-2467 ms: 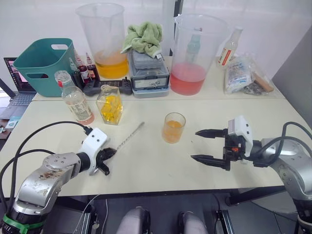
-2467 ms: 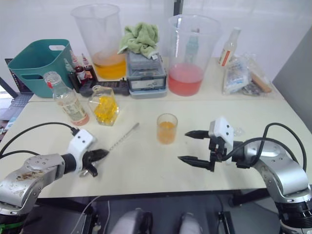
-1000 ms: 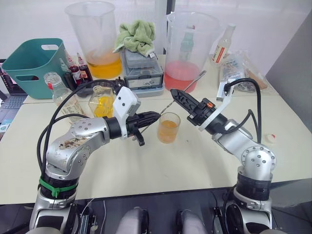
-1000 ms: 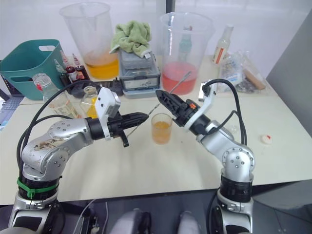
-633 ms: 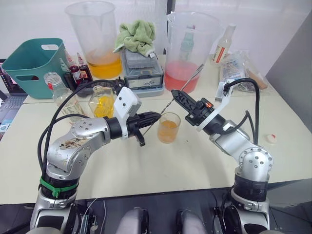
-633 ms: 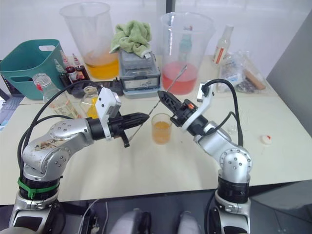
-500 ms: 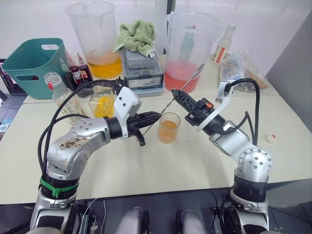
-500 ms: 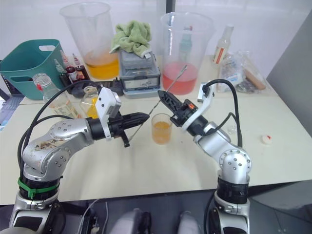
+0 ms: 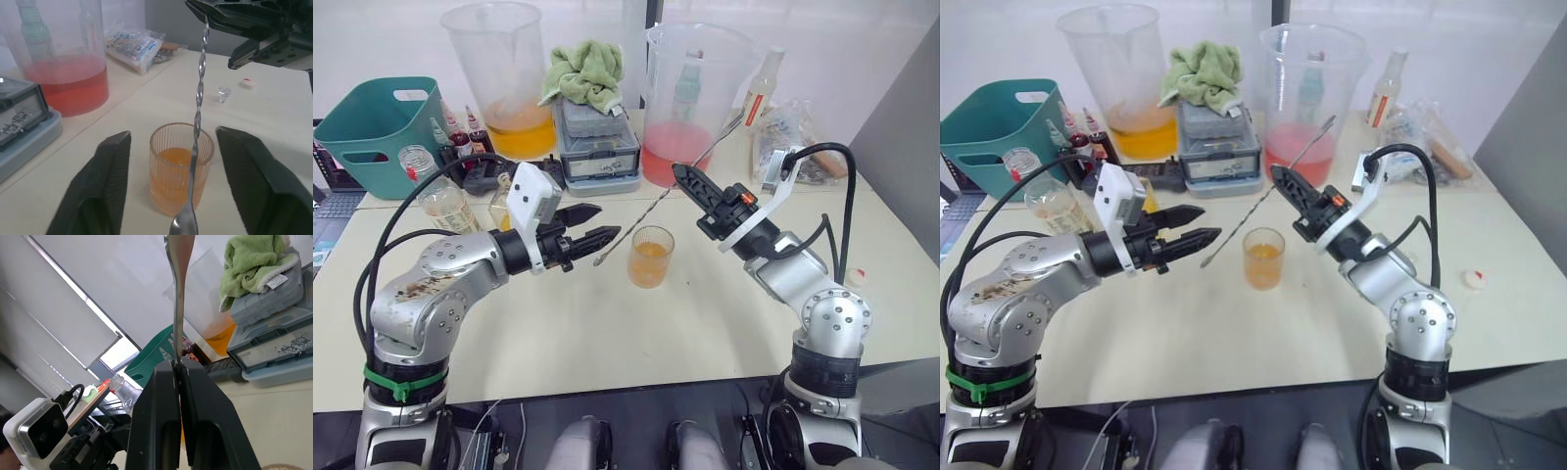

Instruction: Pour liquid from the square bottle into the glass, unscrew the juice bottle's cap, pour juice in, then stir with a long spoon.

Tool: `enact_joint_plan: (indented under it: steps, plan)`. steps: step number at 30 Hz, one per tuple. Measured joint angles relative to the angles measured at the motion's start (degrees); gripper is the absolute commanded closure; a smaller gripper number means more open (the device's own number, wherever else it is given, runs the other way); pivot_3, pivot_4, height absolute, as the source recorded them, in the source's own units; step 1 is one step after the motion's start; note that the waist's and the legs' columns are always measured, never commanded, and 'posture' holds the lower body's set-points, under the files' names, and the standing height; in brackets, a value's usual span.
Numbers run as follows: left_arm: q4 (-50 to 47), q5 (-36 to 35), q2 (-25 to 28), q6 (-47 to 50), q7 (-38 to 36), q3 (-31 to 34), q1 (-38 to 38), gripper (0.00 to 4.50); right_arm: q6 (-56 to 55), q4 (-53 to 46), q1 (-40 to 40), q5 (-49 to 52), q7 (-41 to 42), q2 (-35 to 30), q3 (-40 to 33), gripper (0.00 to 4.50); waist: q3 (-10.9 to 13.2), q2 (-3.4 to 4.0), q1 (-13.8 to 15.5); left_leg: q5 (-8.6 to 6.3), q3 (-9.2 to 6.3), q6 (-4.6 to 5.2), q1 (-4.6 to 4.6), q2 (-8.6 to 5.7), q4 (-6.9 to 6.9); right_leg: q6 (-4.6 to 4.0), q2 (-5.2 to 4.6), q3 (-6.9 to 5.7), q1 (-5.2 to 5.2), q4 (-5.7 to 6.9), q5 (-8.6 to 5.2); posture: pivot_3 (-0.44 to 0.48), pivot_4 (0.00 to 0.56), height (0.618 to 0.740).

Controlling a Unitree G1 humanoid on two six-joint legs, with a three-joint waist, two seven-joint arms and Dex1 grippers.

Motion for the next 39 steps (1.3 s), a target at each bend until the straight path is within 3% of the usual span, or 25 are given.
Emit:
enact_joint_plan:
  steps: [2,9,17,19,24,29,39]
  plan:
    - [-0.1,-1.84,1.67,0.07,-1.11,1.63,0.67,0.06,-0.12,1.26,-2.41,1.36,-0.01,-0.65,-0.59,4.5,0.0,0.01,-0.11,0.02,0.0,-0.04,0.0,0.0,-0.05,-0.01,0.01,0.02,-0.01,-0.01,0.0,0.0,0.15,0.74]
    - [-1.17,-7.74,6.39,1.87,-2.42,10.14,6.81,0.06,-0.4,6.03,-12.73,6.34,-3.77,-7.45,-4.62,4.5,0.01,0.02,-0.37,0.06,-0.05,-0.09,0.05,-0.01,-0.22,-0.03,0.03,0.04,0.0,-0.03,0.0,0.0,0.15,0.74]
    - [-1.18,-7.54,7.09,-0.47,-0.92,12.3,13.73,0.06,2.26,8.96,-14.33,7.28,-2.59,-14.23,-5.66,4.5,0.01,0.01,-0.34,0.06,-0.01,-0.09,0.04,0.02,-0.24,-0.05,0.04,0.06,0.01,-0.04,0.01,0.0,0.15,0.74]
    - [-1.44,-7.2,7.09,-0.94,-0.84,12.0,14.04,0.06,3.28,9.11,-14.27,6.76,-1.44,-15.84,-4.79,4.5,0.12,0.22,-1.15,0.3,-1.94,0.05,0.11,-0.93,-0.45,0.05,-0.83,-1.52,1.07,0.02,-0.08,0.0,0.15,0.74]
    - [-1.74,-5.89,7.38,-2.73,-0.94,11.46,16.14,0.06,6.05,9.3,-14.97,2.73,4.89,-20.07,-0.46,4.5,0.16,0.3,0.04,0.3,-1.82,0.08,0.12,-1.03,-0.26,0.14,-0.55,-0.82,0.91,-0.05,-0.15,0.0,0.15,0.74]
    - [-2.62,-4.44,7.86,-4.2,-1.89,8.59,17.33,0.06,6.91,10.08,-18.31,-6.69,16.5,-26.2,5.58,4.5,0.15,0.29,0.46,0.29,-1.56,0.08,0.12,-0.98,-0.27,0.19,-0.36,-0.3,0.81,-0.12,-0.18,0.0,0.15,0.74]
    - [-2.9,-2.43,7.86,-6.61,-2.5,5.41,17.55,0.06,1.22,13.51,-19.33,-27.02,35.29,-29.07,16.39,4.5,0.16,0.28,0.53,0.29,-1.37,0.06,0.1,-0.82,-0.27,0.17,-0.22,-0.09,0.65,-0.13,-0.17,0.0,0.15,0.74]
